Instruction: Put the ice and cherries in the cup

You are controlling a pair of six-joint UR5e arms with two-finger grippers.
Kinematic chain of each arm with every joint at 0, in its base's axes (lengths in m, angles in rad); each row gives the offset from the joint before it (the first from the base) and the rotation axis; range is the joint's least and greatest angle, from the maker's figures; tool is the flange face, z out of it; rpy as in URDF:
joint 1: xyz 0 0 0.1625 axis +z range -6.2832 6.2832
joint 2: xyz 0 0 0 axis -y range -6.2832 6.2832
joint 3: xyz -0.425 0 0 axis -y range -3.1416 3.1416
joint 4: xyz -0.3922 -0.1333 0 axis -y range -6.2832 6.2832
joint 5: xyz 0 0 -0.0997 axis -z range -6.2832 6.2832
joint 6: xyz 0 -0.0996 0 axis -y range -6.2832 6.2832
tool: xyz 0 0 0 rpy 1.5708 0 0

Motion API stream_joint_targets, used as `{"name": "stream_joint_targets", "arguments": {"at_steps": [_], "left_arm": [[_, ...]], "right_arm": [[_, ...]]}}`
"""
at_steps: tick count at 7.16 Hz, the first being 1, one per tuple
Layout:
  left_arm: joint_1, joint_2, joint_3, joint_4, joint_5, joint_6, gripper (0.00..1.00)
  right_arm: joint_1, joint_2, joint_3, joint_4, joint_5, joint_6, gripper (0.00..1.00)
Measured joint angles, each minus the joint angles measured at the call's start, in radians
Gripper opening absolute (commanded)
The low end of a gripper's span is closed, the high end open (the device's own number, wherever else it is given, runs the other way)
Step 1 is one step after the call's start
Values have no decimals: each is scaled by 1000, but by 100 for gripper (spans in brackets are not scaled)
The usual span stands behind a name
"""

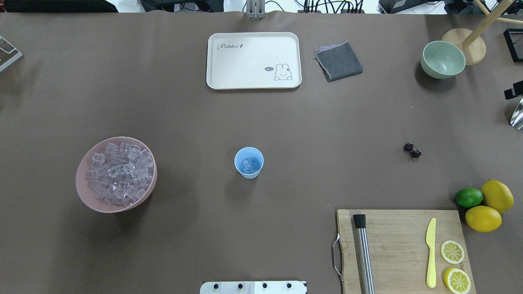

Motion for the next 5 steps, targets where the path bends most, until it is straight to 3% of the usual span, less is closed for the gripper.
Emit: {"name": "stream_joint_targets", "arguments": {"at_steps": [2,3,5], "left_arm": [[-130,-44,36,396,-10,310,99],[-164,-40,71,543,-7,367,99],[-217,-21,102,607,1,399,99]], "right_arm": [[-1,-1,-3,3,0,1,100],[-1,-2,-4,2,0,1,100],[-16,-4,-5,18,2,2,100]]}}
